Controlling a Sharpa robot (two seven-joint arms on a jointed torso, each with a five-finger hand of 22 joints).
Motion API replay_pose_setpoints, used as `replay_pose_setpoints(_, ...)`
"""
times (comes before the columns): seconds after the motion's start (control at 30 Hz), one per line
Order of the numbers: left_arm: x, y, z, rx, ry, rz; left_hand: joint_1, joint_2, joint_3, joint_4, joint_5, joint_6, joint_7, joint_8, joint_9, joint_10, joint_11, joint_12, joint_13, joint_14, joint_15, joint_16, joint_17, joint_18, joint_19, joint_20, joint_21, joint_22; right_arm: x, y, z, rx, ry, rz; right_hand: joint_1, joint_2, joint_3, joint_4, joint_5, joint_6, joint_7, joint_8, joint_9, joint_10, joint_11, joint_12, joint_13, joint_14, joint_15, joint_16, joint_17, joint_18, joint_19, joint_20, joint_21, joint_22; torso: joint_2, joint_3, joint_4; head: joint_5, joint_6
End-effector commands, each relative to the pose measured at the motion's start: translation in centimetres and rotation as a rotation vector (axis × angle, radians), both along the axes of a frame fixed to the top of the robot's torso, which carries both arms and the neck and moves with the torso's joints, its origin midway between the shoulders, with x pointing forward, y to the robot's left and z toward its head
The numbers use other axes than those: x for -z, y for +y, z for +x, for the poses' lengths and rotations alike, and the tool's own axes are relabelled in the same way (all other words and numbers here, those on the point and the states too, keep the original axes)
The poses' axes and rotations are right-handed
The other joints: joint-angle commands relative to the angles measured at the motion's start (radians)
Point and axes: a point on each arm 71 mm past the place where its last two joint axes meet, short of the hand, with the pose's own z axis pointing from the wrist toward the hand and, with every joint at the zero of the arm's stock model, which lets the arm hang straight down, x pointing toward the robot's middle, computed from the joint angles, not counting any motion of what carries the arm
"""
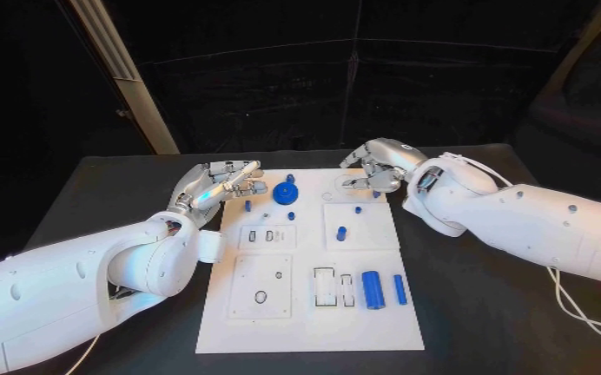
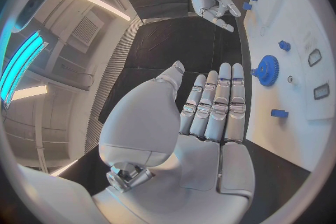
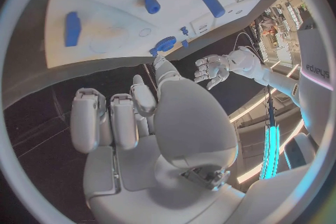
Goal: Assemble the parts on the task board
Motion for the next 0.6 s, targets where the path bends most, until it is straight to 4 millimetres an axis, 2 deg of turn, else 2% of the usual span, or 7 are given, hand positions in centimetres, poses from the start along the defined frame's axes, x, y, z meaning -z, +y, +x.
replay_pose_setpoints(0.03, -0.1, -0.2, 0.0, 0.017, -0.007, -0.005, 0.004, 0.009, 0.0, -0.006, -0.005, -0.006, 0.005, -0.005, -0.001, -0.003, 0.006, -0.007, -0.001, -0.005, 0.0, -0.003, -0.001, 0.013, -0.004, 0.0, -0.003, -0.001, -0.4, -1.5, -0.3, -0.061, 0.042, 0.137, 0.013, -0.004, -0.003, -0.01, 0.002, 0.004, -0.001, 0.002, -0.001, -0.01, 0.0, -0.005, -0.003, 0.059, 0.001, -0.003, 0.041, -0.01, -0.005, -0.001, 0.0, -0.002, 0.0, 0.0037, -0.0048, -0.004, 0.004)
replay_pose_setpoints(0.13, -0.1, -0.2, 0.1, 0.018, -0.006, -0.006, 0.005, 0.01, 0.0, -0.007, -0.005, -0.005, 0.005, -0.005, -0.001, -0.002, 0.006, -0.007, -0.001, -0.005, 0.0, -0.004, -0.001, 0.013, -0.004, 0.0, -0.003, -0.002, -0.3, -3.2, -0.2, -0.039, 0.055, 0.141, 0.016, -0.007, -0.005, -0.014, 0.002, 0.002, -0.002, 0.001, -0.001, -0.011, -0.001, -0.007, -0.004, 0.059, 0.001, -0.004, 0.041, -0.01, -0.006, -0.001, 0.0, -0.002, 0.0, 0.0081, -0.0081, -0.005, 0.005)
replay_pose_setpoints(0.2, -0.1, -0.2, 0.1, 0.018, -0.006, -0.005, 0.005, 0.01, 0.0, -0.007, -0.005, -0.005, 0.005, -0.005, -0.001, -0.002, 0.006, -0.007, -0.001, -0.005, 0.0, -0.004, -0.001, 0.013, -0.004, 0.0, -0.003, -0.002, -0.1, -4.2, -0.1, -0.022, 0.063, 0.14, 0.017, -0.009, -0.007, -0.015, 0.002, 0.001, -0.002, 0.001, -0.002, -0.012, -0.001, -0.008, -0.005, 0.059, 0.001, -0.004, 0.041, -0.01, -0.006, -0.001, 0.0, -0.003, 0.0, 0.0083, -0.008, -0.006, 0.006)
replay_pose_setpoints(0.27, 0.0, -0.2, 0.1, 0.018, -0.006, -0.005, 0.005, 0.01, 0.0, -0.007, -0.005, -0.005, 0.005, -0.005, -0.001, -0.002, 0.006, -0.007, -0.001, -0.005, 0.0, -0.004, -0.001, 0.013, -0.004, 0.0, -0.003, -0.002, 0.0, -4.8, 0.0, -0.011, 0.07, 0.137, 0.017, -0.009, -0.007, -0.016, 0.002, 0.001, -0.002, 0.001, -0.002, -0.012, -0.001, -0.008, -0.005, 0.059, 0.001, -0.004, 0.041, -0.01, -0.006, -0.001, 0.0, -0.003, 0.0, 0.0065, -0.0057, -0.01, 0.006)
replay_pose_setpoints(0.33, 0.0, -0.2, 0.2, 0.018, -0.006, -0.005, 0.005, 0.01, 0.0, -0.007, -0.005, -0.005, 0.005, -0.005, -0.001, -0.002, 0.006, -0.007, -0.001, -0.005, 0.0, -0.004, -0.001, 0.013, -0.004, 0.0, -0.003, -0.002, 0.3, -5.4, 0.1, 0.0, 0.083, 0.131, 0.018, -0.01, -0.008, -0.016, 0.002, 0.0, -0.002, 0.001, -0.002, -0.012, -0.001, -0.009, -0.006, 0.059, 0.001, -0.004, 0.041, -0.01, -0.007, -0.001, -0.001, -0.004, 0.0, 0.0086, -0.0056, -0.012, 0.005)
replay_pose_setpoints(0.37, 0.0, -0.3, 0.2, 0.018, -0.006, -0.005, 0.006, 0.01, 0.001, -0.008, -0.005, -0.005, 0.004, -0.005, -0.001, -0.002, 0.005, -0.007, -0.001, -0.005, 0.0, -0.004, -0.001, 0.014, -0.004, 0.0, -0.003, -0.002, 0.5, -5.7, 0.1, 0.005, 0.088, 0.124, 0.018, -0.01, -0.009, -0.016, 0.002, 0.0, -0.002, 0.001, -0.002, -0.012, -0.001, -0.009, -0.006, 0.059, 0.001, -0.004, 0.04, -0.01, -0.007, -0.001, -0.001, -0.004, 0.001, 0.0065, -0.0037, -0.017, 0.006)
replay_pose_setpoints(0.6, 0.1, -0.3, 0.3, 0.018, -0.005, -0.004, 0.006, 0.01, 0.001, -0.008, -0.005, -0.005, 0.004, -0.005, -0.001, -0.002, 0.005, -0.007, -0.001, -0.005, 0.0, -0.004, -0.001, 0.014, -0.004, 0.0, -0.003, -0.002, 2.1, -6.6, 0.3, 0.026, 0.121, 0.088, 0.02, -0.012, -0.01, -0.019, 0.002, -0.001, -0.001, 0.001, -0.002, -0.013, 0.0, -0.012, -0.008, 0.058, 0.001, -0.005, 0.039, -0.01, -0.008, -0.001, -0.001, -0.005, 0.001, 0.0056, -0.0035, -0.015, 0.004)
